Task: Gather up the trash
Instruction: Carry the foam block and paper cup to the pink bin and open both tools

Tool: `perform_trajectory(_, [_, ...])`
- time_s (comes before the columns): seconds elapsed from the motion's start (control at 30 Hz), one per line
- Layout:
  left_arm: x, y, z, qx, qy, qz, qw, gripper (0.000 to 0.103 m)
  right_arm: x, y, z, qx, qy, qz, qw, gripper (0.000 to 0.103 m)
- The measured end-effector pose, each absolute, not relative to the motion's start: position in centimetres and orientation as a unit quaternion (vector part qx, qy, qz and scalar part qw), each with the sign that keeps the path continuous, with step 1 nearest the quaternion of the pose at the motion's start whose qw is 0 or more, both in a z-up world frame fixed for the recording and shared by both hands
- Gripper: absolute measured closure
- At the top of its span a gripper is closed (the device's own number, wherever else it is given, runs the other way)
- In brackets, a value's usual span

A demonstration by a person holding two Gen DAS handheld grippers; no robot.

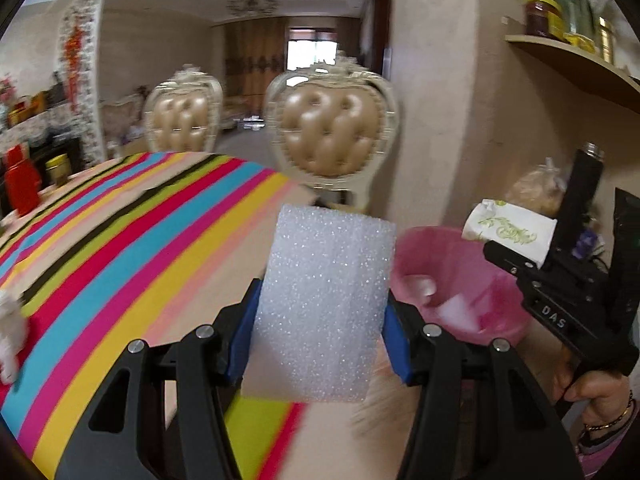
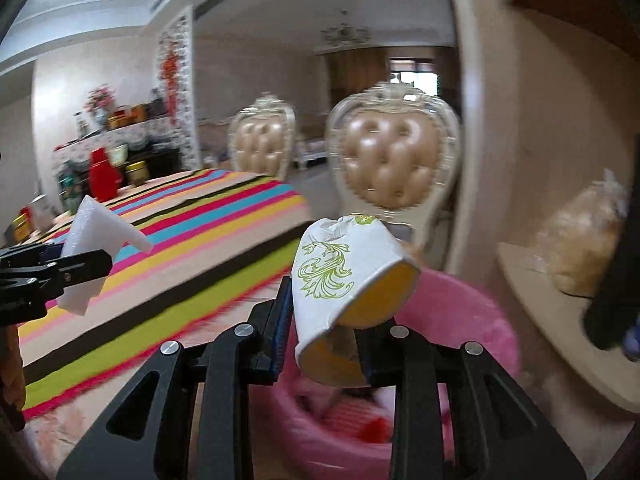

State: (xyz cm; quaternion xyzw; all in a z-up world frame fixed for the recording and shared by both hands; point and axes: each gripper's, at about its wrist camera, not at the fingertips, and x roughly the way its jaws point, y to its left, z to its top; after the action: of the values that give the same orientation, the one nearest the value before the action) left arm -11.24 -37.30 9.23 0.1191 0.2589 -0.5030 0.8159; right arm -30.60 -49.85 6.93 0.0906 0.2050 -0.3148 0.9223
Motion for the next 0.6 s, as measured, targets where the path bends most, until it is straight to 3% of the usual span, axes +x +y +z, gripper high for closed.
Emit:
perform_trajectory(0.37, [-15.0, -49.6, 6.7, 0.156, 0.282, -0.588, 0.742, 0.048, -33.4, -58.7, 5.0, 0.138, 0.232, -0.352, 0.896, 0.074])
perform_trajectory(0.6, [-14.7, -52.3, 4.6, 0.152, 0.314, -0.598, 0.722, 0.046, -32.5, -60.7, 4.7, 0.144, 0.235, -0.333, 0.901, 0.072])
